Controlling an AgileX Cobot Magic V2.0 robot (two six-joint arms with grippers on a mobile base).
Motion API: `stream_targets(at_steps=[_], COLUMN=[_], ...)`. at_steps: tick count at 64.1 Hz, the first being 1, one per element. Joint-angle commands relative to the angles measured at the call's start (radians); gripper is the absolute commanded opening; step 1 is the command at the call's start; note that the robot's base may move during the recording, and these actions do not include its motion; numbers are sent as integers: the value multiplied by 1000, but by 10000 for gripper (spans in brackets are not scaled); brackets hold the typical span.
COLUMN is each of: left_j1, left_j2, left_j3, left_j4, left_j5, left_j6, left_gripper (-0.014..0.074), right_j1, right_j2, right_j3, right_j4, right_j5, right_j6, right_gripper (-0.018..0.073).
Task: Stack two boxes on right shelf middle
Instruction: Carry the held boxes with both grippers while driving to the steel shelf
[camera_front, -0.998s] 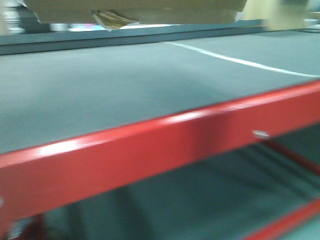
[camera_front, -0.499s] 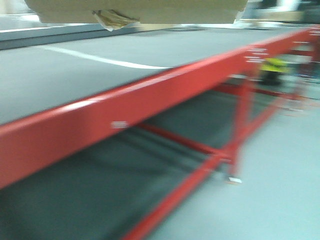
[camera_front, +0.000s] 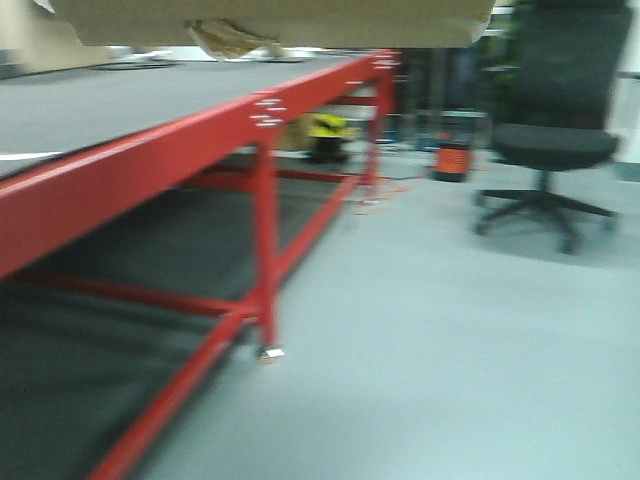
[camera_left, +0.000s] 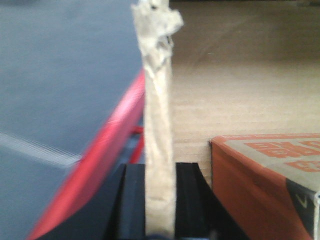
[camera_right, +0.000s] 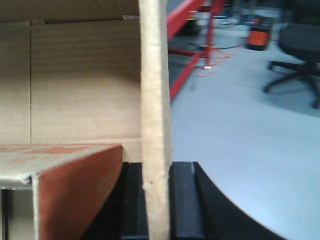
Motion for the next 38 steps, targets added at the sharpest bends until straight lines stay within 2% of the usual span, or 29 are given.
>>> stream_targets(at_steps=[1, 38], left_j1=[5, 5], left_j2=[-7, -8], left_j3=[-14, -14], left_j4=[35, 39], left_j5=[-17, -17], left_j6=[-5, -5], left_gripper=[-111, -111], right_j1=[-8, -8], right_j2=[-19, -19], right_j3=[-12, -12], right_j4=[-39, -39], right_j5=[-53, -53], right_j6=[3, 3], right_gripper=[-153, -153])
